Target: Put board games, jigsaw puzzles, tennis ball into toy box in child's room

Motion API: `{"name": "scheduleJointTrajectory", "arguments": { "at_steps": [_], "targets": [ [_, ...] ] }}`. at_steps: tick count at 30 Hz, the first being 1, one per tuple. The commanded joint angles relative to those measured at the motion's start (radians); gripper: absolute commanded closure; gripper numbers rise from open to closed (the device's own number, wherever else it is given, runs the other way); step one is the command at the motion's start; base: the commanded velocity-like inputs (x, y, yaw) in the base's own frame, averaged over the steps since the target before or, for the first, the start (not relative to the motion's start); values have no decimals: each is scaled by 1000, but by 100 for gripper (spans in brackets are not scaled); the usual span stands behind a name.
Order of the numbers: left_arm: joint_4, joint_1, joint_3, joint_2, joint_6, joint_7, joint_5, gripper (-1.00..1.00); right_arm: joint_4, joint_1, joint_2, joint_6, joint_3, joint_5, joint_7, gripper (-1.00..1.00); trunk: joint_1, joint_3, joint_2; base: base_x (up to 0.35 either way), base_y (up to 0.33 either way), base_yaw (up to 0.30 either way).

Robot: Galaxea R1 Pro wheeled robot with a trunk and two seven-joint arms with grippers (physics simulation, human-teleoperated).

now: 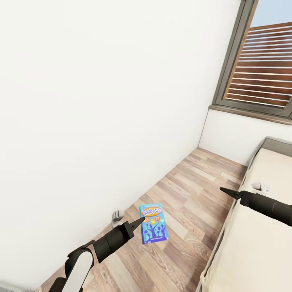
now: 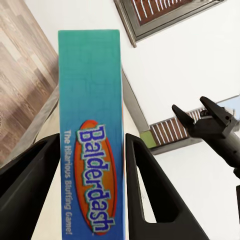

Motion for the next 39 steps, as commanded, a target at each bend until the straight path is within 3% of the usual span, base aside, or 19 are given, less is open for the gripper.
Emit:
{"name": "scheduleJointTrajectory", "arguments": {
  "at_steps": [1, 19, 39],
  "targets": [
    [0, -1, 1, 0, 7, 1, 5, 100, 0, -1, 0, 5, -1, 4, 7, -100, -4, 4, 7, 0, 0, 125],
    [0, -1, 1, 0, 7, 1, 4, 100, 0, -1, -1, 4, 42, 4, 10, -100, -73, 86, 133, 0, 0, 127],
    [1, -1, 1, 0, 7, 1, 3, 100, 0, -1, -1, 4, 49, 4, 11, -100, -150, 178, 273, 0, 0, 140]
  ]
}}
